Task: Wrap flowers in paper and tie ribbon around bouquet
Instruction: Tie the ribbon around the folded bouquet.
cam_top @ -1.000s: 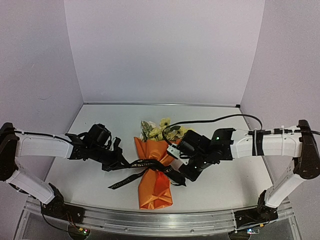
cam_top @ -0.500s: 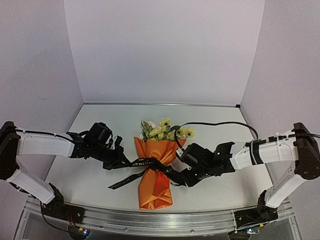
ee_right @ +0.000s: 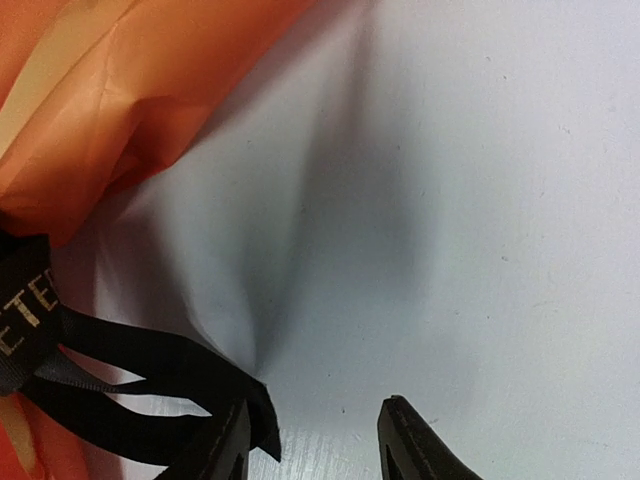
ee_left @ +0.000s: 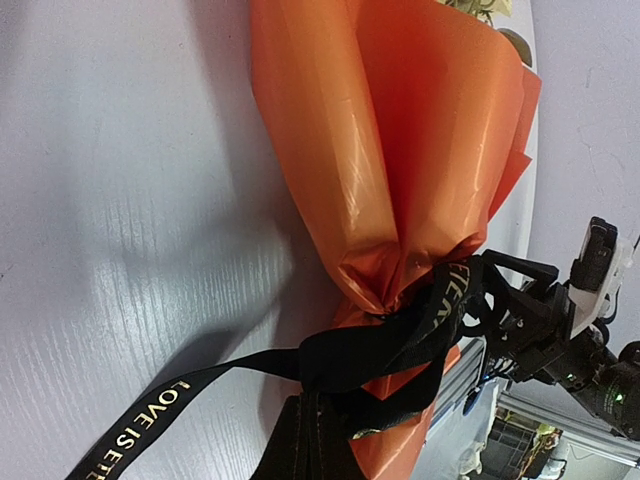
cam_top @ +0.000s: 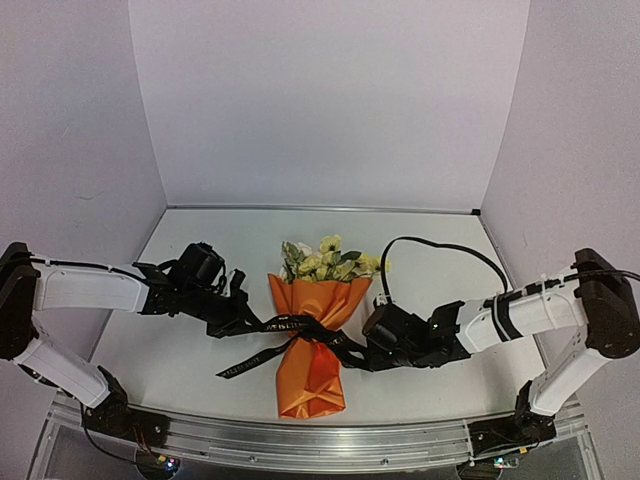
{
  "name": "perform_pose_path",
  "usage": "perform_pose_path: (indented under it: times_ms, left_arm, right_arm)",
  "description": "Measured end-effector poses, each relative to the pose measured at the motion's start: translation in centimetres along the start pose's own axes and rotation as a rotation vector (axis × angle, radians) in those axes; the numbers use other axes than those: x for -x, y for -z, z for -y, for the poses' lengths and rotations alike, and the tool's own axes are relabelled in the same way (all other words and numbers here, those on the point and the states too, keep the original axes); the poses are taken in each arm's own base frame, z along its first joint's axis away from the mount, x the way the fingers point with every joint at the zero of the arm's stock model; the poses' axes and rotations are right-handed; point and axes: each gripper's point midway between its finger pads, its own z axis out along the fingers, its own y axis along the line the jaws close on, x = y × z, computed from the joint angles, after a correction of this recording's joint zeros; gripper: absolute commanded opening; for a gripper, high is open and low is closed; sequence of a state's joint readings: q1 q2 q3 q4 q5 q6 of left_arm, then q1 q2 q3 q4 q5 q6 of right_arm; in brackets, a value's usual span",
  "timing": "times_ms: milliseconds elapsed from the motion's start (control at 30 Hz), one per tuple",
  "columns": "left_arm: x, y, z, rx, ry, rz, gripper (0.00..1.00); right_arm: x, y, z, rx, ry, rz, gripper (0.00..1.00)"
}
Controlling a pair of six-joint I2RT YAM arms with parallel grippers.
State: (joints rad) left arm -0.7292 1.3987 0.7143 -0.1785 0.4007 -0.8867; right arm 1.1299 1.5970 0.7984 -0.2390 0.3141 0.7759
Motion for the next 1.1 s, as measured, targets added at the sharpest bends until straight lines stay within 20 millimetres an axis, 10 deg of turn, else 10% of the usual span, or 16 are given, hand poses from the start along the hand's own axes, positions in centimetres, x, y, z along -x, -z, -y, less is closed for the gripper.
perform_pose_path:
  times_ms: [1100]
  left_arm:
    - [-0.3, 0.0, 0.1, -0.007, -0.001, -0.015, 0.0]
  right_arm:
    - [-3.0, -1.0, -1.2, 0.02, -0.278, -0.094, 0.38]
